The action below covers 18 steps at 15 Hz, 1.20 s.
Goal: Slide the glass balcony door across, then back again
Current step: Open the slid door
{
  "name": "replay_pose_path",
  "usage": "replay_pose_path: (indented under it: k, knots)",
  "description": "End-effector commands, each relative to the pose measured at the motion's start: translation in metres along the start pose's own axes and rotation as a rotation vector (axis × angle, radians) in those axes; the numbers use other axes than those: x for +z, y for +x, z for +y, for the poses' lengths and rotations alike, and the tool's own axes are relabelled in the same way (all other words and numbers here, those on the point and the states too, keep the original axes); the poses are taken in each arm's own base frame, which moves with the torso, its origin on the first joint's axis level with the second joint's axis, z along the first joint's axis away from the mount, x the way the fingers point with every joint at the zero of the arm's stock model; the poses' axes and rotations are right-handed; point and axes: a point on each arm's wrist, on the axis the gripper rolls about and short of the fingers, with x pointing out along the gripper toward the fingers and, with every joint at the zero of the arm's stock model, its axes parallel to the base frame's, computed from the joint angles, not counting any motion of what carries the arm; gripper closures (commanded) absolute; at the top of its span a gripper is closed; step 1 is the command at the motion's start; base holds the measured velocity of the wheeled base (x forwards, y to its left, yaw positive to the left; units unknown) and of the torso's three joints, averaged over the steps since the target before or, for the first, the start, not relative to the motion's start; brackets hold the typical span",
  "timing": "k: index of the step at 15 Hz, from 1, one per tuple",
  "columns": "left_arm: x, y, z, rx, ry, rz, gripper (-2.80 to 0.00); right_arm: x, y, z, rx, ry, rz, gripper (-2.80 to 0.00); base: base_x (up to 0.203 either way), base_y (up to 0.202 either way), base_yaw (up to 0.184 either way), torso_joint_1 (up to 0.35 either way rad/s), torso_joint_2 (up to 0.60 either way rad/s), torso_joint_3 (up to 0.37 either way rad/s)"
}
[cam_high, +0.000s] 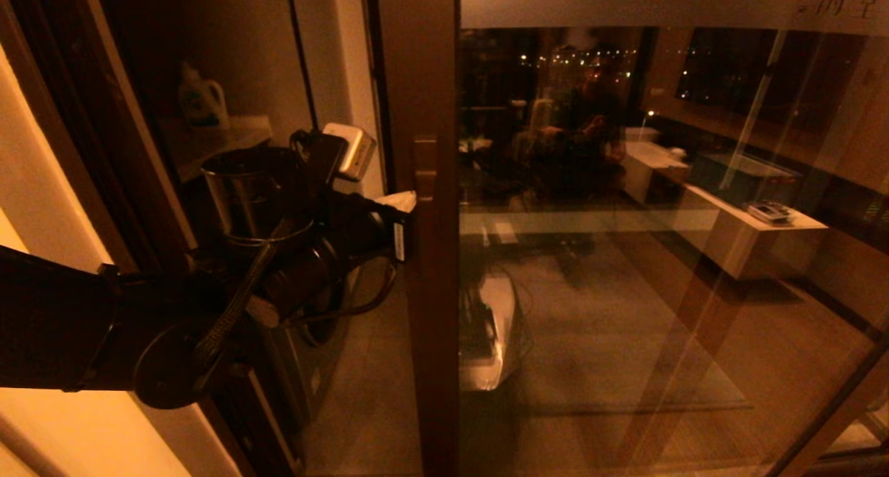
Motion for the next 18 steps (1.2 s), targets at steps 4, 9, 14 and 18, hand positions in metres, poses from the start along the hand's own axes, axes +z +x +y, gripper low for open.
replay_pose_path:
  k: [4,9,14,18]
  knots:
    - [-0.009,0.013,-0.016,-0.014,0.017,0.011,0.00,0.000,0.000,0.000,0.000,0.000,0.001,0.00,0.000,0.000,0.000,0.000,0.00,0.000]
    - [-0.009,0.018,-0.026,-0.037,0.026,0.005,0.00,0.000,0.000,0.000,0.000,0.000,0.002,0.00,0.000,0.000,0.000,0.000,0.00,0.000]
    - [-0.008,0.019,-0.037,-0.065,0.024,-0.004,0.00,0.000,0.000,0.000,0.001,0.000,0.002,0.00,0.000,0.000,0.000,0.000,0.00,0.000]
    - [-0.005,0.017,-0.045,-0.058,0.023,-0.011,0.00,0.000,0.000,0.000,0.000,0.000,0.002,0.00,0.000,0.000,0.000,0.000,0.00,0.000]
